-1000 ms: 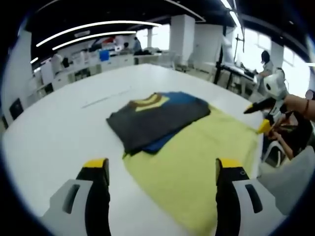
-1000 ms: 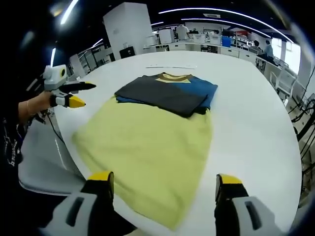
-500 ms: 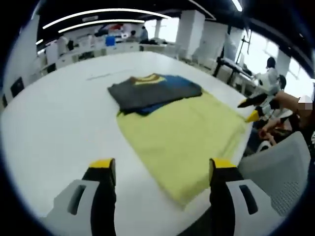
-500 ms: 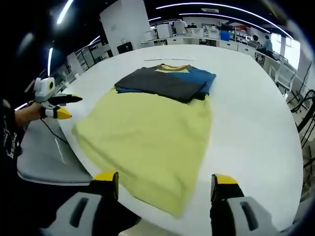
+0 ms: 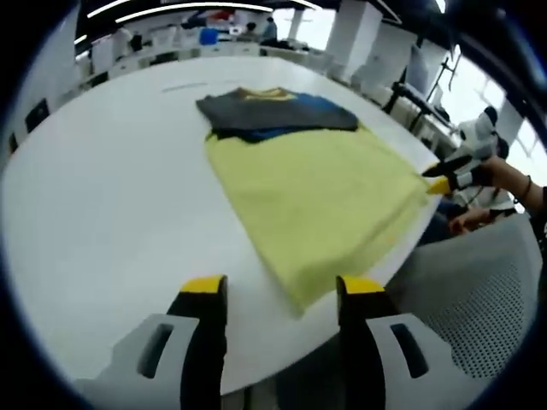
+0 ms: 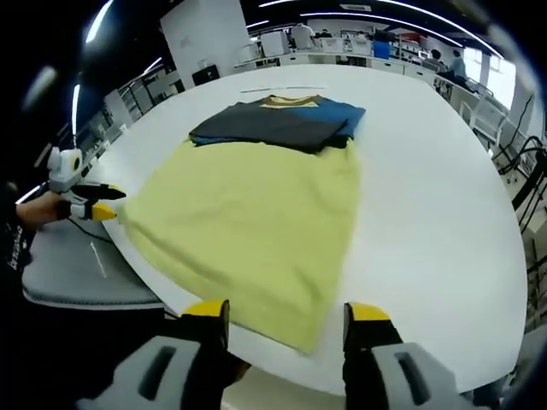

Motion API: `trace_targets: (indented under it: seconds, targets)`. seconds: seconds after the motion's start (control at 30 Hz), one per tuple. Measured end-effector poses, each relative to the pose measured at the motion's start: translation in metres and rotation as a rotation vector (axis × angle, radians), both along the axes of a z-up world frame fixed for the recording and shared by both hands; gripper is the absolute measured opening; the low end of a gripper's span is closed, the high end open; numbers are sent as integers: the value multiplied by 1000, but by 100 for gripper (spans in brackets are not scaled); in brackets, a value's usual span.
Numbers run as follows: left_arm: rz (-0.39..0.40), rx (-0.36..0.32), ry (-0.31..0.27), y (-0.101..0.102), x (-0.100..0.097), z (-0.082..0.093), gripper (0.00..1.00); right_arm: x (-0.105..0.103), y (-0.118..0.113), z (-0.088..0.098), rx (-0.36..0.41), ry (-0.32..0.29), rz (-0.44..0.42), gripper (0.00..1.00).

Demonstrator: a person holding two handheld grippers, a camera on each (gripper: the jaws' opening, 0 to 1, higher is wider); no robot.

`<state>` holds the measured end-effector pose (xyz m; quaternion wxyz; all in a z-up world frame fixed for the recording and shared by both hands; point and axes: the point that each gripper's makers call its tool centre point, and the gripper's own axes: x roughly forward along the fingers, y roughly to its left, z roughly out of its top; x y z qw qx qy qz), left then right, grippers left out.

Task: Fold the garment on the visible template until the final outline fits inside the template.

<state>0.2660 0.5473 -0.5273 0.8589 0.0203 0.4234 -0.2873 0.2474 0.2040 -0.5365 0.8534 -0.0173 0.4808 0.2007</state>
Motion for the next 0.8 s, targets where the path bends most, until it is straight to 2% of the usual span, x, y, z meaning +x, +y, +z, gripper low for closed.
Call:
trace_targets:
  seconds: [0.13, 0.23, 0.33, 0.5, 0.6, 0.8]
  targets:
    - [21, -11, 13, -1, -3, -2, 42, -1, -3, -1, -6, 0, -14, 44]
    - [35, -14, 28, -2, -4, -5, 35, -1, -5, -1, -9, -1, -23, 41]
    - [38, -5, 42, -1, -5, -7, 29, -1, -9, -1, -15, -2, -38, 33]
    - [38, -28, 39, -4, -6, -7, 21, -4, -13, -1, -23, 5, -62, 21]
    - [27, 2, 47, -3, -8, -11, 15, -6, -16, -2, -20, 13, -95, 10]
    - [16, -7, 63, -7, -9, -12, 8, -6, -17, -5, 14, 26, -125, 0]
